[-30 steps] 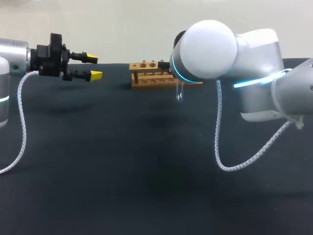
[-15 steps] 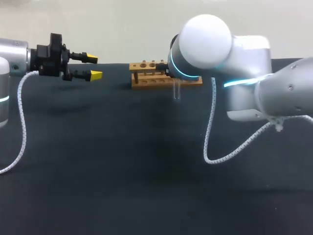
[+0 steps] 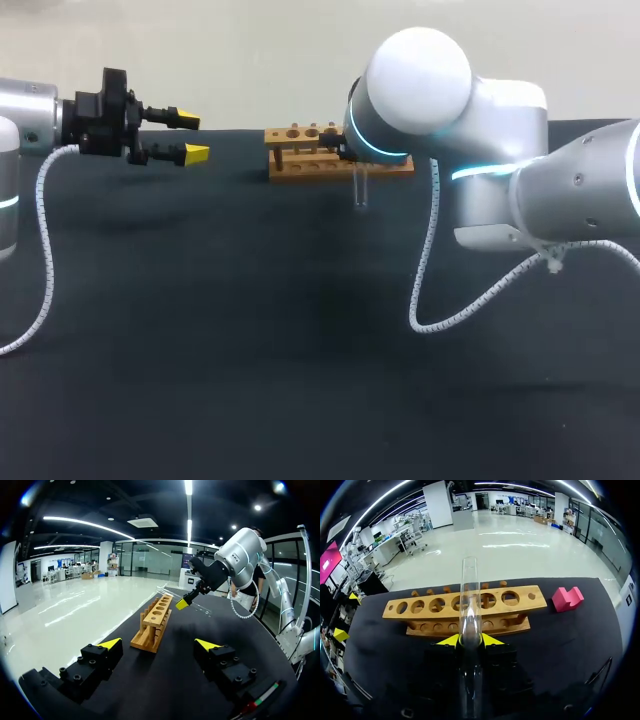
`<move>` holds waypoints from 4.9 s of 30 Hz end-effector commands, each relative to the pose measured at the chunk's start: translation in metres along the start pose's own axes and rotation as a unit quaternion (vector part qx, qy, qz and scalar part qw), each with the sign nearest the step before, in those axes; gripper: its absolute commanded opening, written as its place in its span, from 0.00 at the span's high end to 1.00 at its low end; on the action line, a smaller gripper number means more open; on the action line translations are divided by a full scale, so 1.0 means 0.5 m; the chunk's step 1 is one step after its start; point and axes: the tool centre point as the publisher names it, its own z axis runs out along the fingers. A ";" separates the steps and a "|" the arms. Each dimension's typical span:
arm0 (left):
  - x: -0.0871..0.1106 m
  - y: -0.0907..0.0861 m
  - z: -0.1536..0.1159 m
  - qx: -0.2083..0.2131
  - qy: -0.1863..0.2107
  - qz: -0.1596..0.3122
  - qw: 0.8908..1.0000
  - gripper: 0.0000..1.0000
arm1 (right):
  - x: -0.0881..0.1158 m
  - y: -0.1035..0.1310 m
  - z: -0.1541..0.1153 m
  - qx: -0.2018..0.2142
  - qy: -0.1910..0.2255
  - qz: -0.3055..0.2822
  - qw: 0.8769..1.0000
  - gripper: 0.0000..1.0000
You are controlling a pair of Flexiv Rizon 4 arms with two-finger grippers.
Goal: Grasp the test tube, adjust it, and insert it.
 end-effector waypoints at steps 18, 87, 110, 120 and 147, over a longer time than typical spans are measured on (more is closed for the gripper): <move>0.002 -0.001 -0.001 -0.001 -0.002 0.002 1.000 0.00 | 0.001 -0.009 0.030 -0.006 0.022 0.004 1.000 1.00; 0.002 -0.001 -0.001 -0.001 -0.002 0.002 1.000 0.00 | -0.089 0.014 -0.146 0.026 -0.199 0.033 0.979 1.00; 0.002 -0.001 -0.001 -0.001 -0.002 0.002 1.000 0.00 | -0.190 0.007 -0.150 0.044 -0.352 0.017 0.935 1.00; 0.002 -0.001 -0.001 -0.001 -0.002 0.002 1.000 0.00 | -0.222 0.005 -0.146 0.047 -0.385 0.010 0.922 1.00; 0.002 -0.001 -0.001 -0.001 -0.002 0.002 1.000 0.00 | -0.265 -0.029 -0.104 0.052 -0.414 -0.001 0.909 1.00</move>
